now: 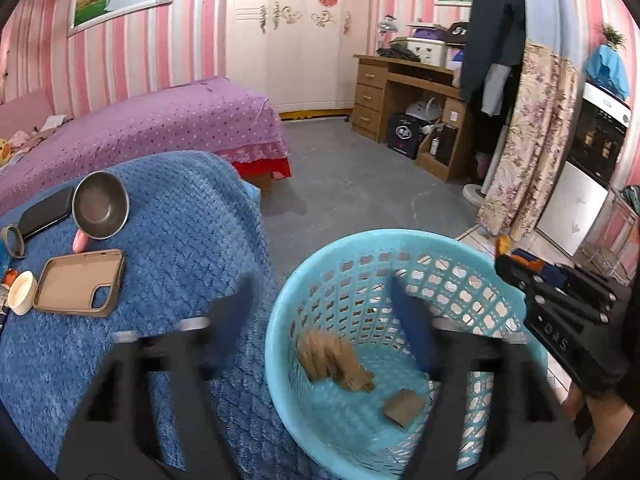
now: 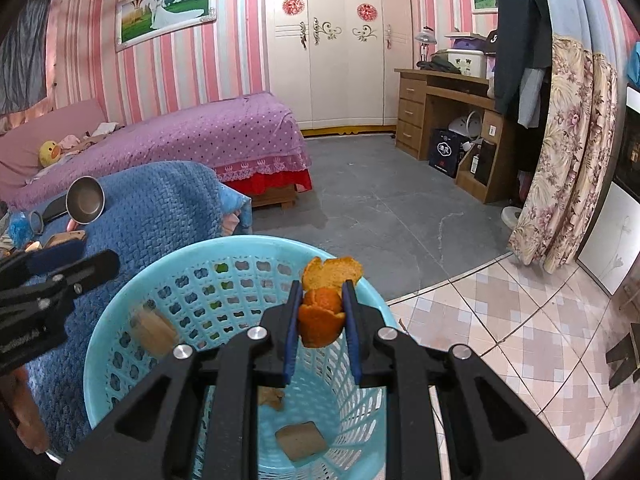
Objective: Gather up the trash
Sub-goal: 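Open both tools to drop the peel and paper into the basket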
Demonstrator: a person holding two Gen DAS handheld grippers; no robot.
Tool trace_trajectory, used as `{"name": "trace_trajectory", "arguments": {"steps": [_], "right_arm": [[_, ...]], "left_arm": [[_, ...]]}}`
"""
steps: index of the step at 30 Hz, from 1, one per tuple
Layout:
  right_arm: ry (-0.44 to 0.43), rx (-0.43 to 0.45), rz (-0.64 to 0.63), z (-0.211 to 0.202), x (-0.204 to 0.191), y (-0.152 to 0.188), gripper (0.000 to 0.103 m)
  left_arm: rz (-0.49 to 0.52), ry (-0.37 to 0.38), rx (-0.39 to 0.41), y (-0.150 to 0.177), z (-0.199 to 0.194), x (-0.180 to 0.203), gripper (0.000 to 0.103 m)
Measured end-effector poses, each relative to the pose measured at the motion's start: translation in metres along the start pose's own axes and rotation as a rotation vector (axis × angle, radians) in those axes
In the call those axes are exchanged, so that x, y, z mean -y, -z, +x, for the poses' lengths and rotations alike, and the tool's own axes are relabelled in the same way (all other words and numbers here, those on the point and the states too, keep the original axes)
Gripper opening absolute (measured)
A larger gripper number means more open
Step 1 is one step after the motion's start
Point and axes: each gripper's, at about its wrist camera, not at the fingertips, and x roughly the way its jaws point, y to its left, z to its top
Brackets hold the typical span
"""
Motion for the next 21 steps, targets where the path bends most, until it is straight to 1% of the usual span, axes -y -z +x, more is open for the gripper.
{"name": "trace_trajectory", "arguments": {"steps": [4,7,12,13,16,18,19,20,21], "right_arm": [[0.0,-0.003,-0.006,0.0,-0.002,0.0,0.02],[0.0,-0.008,-0.009,0.001,-0.004,0.001,0.02],[-0.003,-0.001,-0.013,0.002,-0.008,0.0,0.021],[-0.002,-0.002,-0.013,0.003,-0.009,0.0,0.023],[0.012,-0.006,-0.005,0.005,-0.014,0.0,0.024],[0.031,-0.002,-0.008,0.005,-0.018,-0.001,0.033],[0.045,0.001,-0.005,0.004,-0.02,-0.002,0.051],[0.045,0.006,0.007,0.004,-0.02,-0.003,0.064],[0.043,0.011,0.02,0.003,-0.02,-0.004,0.07]], "left_arm": [[-0.008,-0.037,0.011,-0.001,-0.001,-0.011,0.093],[-0.027,-0.069,0.015,0.001,-0.003,-0.026,0.094],[-0.03,-0.145,0.03,0.003,-0.008,-0.044,0.097],[-0.03,-0.159,0.028,0.004,-0.01,-0.049,0.097],[-0.03,-0.172,0.025,0.005,-0.013,-0.059,0.097],[-0.037,-0.19,0.029,0.006,-0.017,-0.066,0.097],[-0.044,-0.195,0.028,0.007,-0.02,-0.071,0.097],[-0.047,-0.198,0.027,0.007,-0.02,-0.071,0.097],[-0.05,-0.203,0.026,0.008,-0.022,-0.075,0.097]]}}
